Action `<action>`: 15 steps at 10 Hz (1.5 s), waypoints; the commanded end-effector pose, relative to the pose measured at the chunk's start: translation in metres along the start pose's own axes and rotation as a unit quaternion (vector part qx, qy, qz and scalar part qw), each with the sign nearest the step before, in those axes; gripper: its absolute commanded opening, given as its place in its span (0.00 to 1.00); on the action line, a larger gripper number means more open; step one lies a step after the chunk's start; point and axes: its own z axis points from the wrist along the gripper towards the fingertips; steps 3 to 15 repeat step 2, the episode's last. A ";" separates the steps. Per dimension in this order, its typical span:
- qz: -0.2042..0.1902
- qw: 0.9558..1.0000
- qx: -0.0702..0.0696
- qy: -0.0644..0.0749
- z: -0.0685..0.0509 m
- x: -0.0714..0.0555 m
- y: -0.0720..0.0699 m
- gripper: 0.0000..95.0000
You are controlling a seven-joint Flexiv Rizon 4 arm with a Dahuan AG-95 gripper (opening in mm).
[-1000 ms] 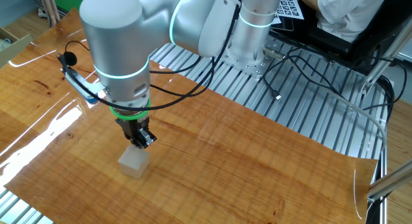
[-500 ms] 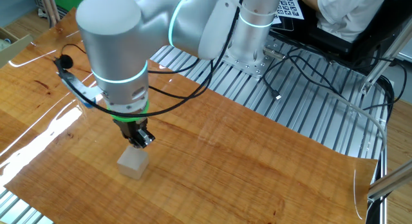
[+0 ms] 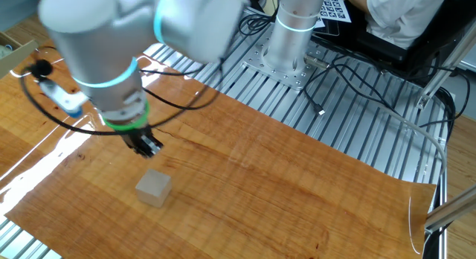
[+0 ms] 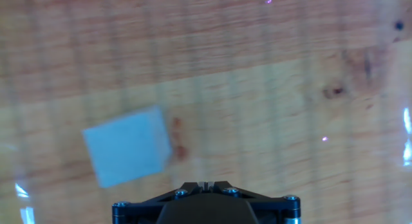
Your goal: Use the gripper to push the small block from left to right
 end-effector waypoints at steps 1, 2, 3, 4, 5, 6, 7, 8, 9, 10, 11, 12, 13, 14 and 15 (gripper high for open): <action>-0.012 1.000 0.010 -0.005 0.000 0.003 -0.018 0.00; -0.012 1.000 0.010 -0.005 0.000 0.003 -0.020 0.00; -0.012 1.000 0.010 -0.005 0.000 0.003 -0.020 0.00; -0.012 1.000 0.010 -0.005 0.000 0.003 -0.020 0.00; -0.012 1.000 0.010 -0.005 0.000 0.003 -0.020 0.00; -0.012 1.000 0.010 -0.005 0.000 0.003 -0.020 0.00; -0.012 1.000 0.010 -0.005 0.000 0.003 -0.020 0.00; -0.012 1.000 0.010 -0.005 0.000 0.003 -0.020 0.00; -0.012 1.000 0.010 -0.005 0.000 0.003 -0.020 0.00; -0.012 1.000 0.010 -0.005 0.000 0.003 -0.020 0.00; -0.012 1.000 0.010 -0.005 0.000 0.003 -0.020 0.00; -0.012 1.000 0.010 -0.005 0.000 0.003 -0.020 0.00; -0.012 1.000 0.010 -0.005 0.000 0.003 -0.020 0.00; -0.012 1.000 0.010 -0.005 0.000 0.003 -0.020 0.00; -0.012 1.000 0.010 -0.005 0.000 0.003 -0.020 0.00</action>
